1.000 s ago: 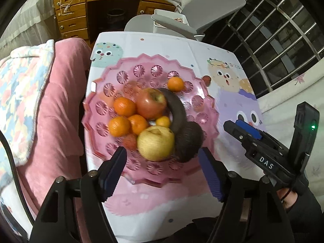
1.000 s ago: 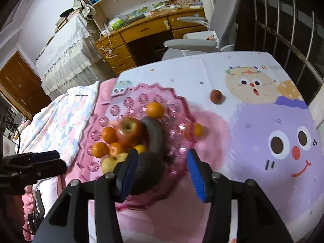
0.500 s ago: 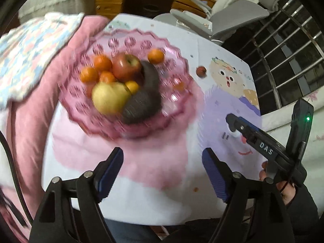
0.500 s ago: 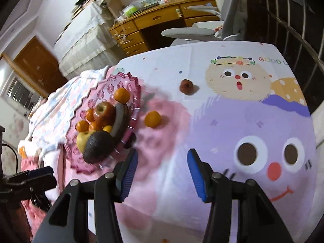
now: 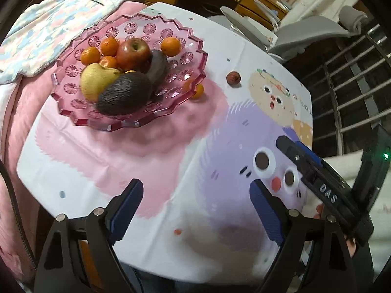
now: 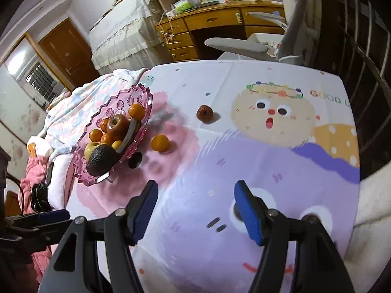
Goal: Organize fruits
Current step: 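Move the left tool to the last orange while the right tool approaches the last dried date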
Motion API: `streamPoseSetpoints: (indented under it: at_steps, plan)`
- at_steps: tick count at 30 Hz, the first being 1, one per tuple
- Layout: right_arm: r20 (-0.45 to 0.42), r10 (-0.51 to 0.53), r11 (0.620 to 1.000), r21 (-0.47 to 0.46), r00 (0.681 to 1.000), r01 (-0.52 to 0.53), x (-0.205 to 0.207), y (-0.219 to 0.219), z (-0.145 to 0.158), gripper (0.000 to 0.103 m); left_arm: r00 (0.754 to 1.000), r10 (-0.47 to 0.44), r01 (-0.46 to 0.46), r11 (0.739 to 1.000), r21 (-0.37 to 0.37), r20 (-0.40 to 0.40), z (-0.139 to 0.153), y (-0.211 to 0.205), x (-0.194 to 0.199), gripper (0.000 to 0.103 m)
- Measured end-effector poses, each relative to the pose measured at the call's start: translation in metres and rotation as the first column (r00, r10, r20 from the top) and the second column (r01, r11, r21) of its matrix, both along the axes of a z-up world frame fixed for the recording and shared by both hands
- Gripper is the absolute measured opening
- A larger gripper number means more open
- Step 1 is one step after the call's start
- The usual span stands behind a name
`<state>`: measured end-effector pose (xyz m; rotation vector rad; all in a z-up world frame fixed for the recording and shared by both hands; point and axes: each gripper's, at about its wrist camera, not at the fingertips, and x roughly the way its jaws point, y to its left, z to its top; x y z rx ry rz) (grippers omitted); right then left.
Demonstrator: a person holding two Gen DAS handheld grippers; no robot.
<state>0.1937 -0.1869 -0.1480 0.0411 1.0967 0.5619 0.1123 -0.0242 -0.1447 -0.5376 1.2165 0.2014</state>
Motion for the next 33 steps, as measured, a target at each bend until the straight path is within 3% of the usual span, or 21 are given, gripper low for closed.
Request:
streamPoseSetpoints:
  at_steps: [5, 10, 19, 26, 29, 31, 33]
  plan:
    - [0.058, 0.094, 0.993, -0.074, 0.994, -0.089, 0.018, 0.002, -0.009, 0.066, 0.992, 0.111, -0.109, 0.993, -0.033, 0.066, -0.021, -0.007, 0.019, 0.088]
    - [0.112, 0.188, 0.976, -0.129, 0.976, -0.173, 0.03, 0.005, -0.025, 0.066, 0.964, 0.245, -0.242, 0.97, -0.035, 0.104, -0.051, -0.007, 0.043, 0.088]
    - [0.144, 0.244, 0.966, -0.118, 0.959, -0.229, 0.058, 0.014, -0.059, 0.066, 0.947, 0.282, -0.301, 0.946, 0.122, 0.152, -0.079, -0.017, 0.084, 0.088]
    - [0.19, 0.293, 0.955, -0.113, 0.937, -0.276, 0.077, 0.027, -0.075, 0.066, 0.921, 0.321, -0.362, 0.913, 0.185, 0.221, -0.088, -0.017, 0.105, 0.086]
    - [0.194, 0.322, 0.946, -0.117, 0.927, -0.304, 0.083, 0.032, -0.082, 0.066, 0.909, 0.347, -0.392, 0.9, 0.19, 0.232, -0.094, -0.018, 0.11, 0.082]
    - [0.196, 0.339, 0.94, -0.118, 0.92, -0.321, 0.089, 0.034, -0.088, 0.066, 0.904, 0.36, -0.407, 0.889, 0.21, 0.23, -0.098, -0.019, 0.115, 0.072]
    - [0.202, 0.356, 0.933, -0.126, 0.912, -0.336, 0.092, 0.037, -0.092, 0.066, 0.895, 0.374, -0.425, 0.879, 0.216, 0.242, -0.101, -0.021, 0.117, 0.07]
